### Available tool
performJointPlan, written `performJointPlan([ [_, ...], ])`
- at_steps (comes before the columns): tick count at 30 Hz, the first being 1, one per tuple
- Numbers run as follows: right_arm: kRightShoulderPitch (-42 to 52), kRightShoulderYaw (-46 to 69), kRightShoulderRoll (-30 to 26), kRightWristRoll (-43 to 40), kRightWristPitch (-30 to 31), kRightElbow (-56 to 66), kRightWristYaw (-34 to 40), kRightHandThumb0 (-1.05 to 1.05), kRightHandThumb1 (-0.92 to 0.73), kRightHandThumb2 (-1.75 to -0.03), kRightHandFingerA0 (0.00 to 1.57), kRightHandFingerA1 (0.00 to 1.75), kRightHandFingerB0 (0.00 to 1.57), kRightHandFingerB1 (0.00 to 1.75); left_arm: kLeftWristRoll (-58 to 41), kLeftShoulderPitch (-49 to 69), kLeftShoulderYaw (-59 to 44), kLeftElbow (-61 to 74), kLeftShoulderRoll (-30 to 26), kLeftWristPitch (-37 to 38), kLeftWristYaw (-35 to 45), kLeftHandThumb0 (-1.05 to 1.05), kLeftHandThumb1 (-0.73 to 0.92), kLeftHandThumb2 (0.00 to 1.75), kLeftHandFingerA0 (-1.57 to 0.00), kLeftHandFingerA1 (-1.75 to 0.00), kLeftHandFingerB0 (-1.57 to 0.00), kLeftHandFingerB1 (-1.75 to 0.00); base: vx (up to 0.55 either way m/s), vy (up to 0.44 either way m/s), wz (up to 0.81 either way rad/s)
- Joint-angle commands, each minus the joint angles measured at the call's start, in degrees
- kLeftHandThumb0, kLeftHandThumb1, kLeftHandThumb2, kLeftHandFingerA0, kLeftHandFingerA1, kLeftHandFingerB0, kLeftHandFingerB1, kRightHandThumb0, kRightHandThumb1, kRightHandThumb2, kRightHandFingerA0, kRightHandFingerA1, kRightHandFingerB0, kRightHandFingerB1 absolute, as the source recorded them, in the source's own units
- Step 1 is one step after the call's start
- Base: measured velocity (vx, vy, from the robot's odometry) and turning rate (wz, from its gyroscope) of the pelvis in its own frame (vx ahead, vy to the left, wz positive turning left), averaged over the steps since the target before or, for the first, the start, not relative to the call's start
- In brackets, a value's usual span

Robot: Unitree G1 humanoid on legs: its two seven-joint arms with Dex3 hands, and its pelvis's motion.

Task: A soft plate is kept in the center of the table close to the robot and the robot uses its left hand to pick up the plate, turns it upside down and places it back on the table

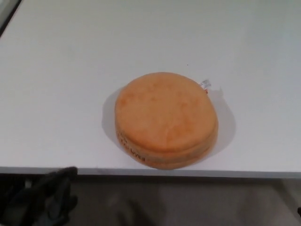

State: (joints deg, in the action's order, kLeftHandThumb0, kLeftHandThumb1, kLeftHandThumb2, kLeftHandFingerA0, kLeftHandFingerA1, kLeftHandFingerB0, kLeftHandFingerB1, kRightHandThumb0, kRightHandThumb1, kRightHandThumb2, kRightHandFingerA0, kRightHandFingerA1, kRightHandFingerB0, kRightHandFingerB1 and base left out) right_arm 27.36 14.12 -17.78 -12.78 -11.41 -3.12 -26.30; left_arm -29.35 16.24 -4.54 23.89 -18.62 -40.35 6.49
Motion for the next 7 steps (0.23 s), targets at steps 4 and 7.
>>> performJointPlan([
  [4,2.22,0.69,0.62,0.40,-3.23,-1.00,0.19,-0.77,-0.88,-0.67,0.45,0.43,0.36,0.33,9.37,18.14,-9.50,-15.01,8.50,51.12,11.45,-0.90,0.91,0.68,-0.11,-0.32,-0.15,-0.25,0.00,0.000,0.00],
  [7,4.19,2.01,0.36,-0.56,-3.59,-0.46,-0.25,-0.76,-0.88,-0.67,0.45,0.42,0.35,0.32,10.54,17.26,-7.59,-18.18,8.30,51.25,10.67,-0.92,0.91,0.68,-0.12,-0.33,-0.16,-0.26,0.00,0.000,0.00],
])
